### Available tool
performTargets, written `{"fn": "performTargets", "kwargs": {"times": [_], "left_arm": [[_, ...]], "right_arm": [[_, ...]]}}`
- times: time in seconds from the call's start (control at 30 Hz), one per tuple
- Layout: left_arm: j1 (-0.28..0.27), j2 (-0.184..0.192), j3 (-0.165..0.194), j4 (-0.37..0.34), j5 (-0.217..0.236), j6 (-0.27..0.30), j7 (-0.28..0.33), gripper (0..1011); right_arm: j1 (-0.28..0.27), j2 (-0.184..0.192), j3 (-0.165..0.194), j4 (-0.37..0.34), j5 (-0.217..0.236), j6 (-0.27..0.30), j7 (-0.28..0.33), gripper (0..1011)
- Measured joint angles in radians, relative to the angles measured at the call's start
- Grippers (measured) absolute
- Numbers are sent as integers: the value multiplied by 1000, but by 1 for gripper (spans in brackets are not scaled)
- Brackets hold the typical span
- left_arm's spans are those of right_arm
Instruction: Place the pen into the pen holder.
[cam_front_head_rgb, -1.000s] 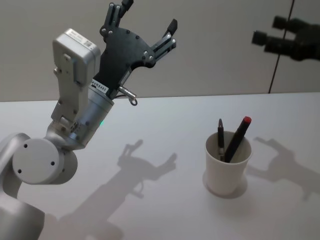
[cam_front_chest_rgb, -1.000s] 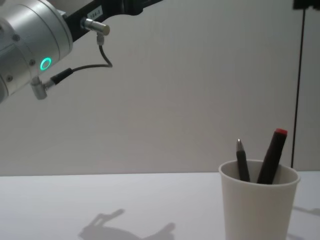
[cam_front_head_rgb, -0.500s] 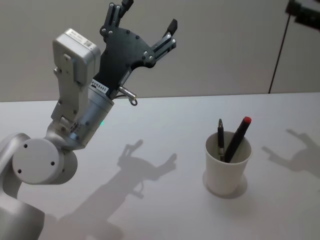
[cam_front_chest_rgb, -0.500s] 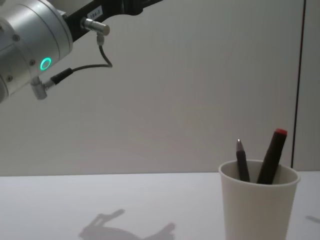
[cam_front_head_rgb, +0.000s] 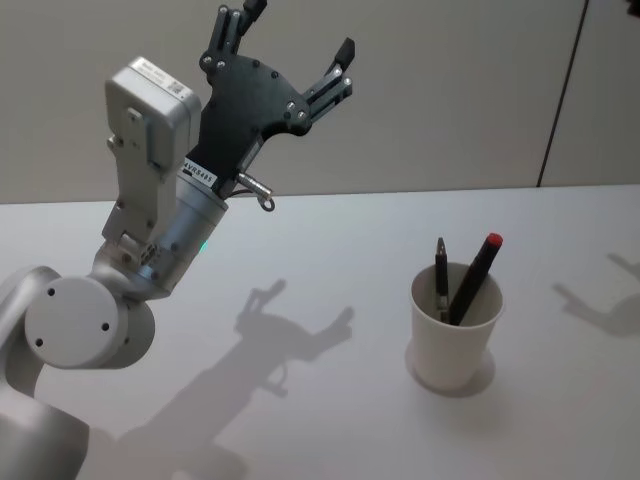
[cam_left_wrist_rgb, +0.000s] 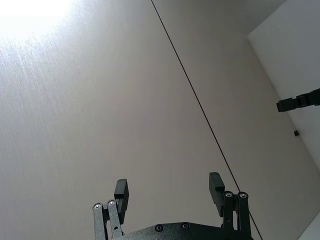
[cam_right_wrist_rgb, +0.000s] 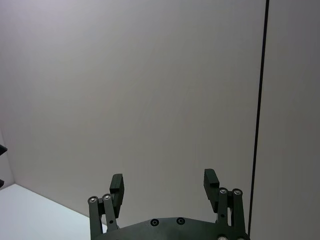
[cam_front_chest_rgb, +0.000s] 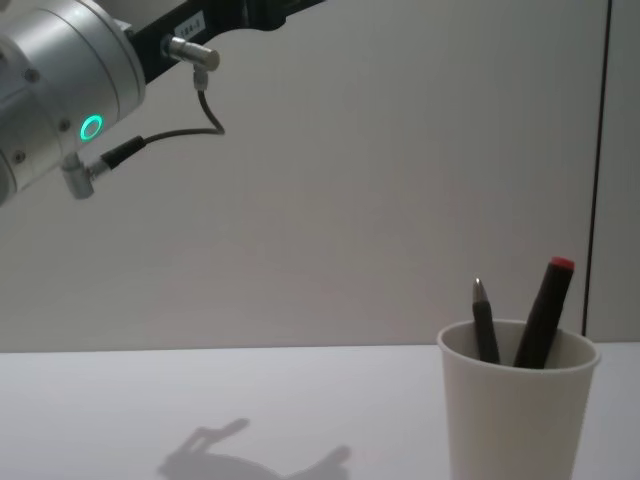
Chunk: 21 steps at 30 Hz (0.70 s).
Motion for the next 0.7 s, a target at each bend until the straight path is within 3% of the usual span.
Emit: {"fn": "performTargets", "kwargs": {"times": [0.3, 0.7], "left_arm": [[6, 6, 11, 5, -4, 26, 14, 1001], [34, 40, 68, 31, -24, 164, 93, 1001]], "right_arm": [[-13, -16, 0, 0, -21, -5, -4, 1001], [-94, -117, -2, 11, -164, -38, -28, 1001]]}}
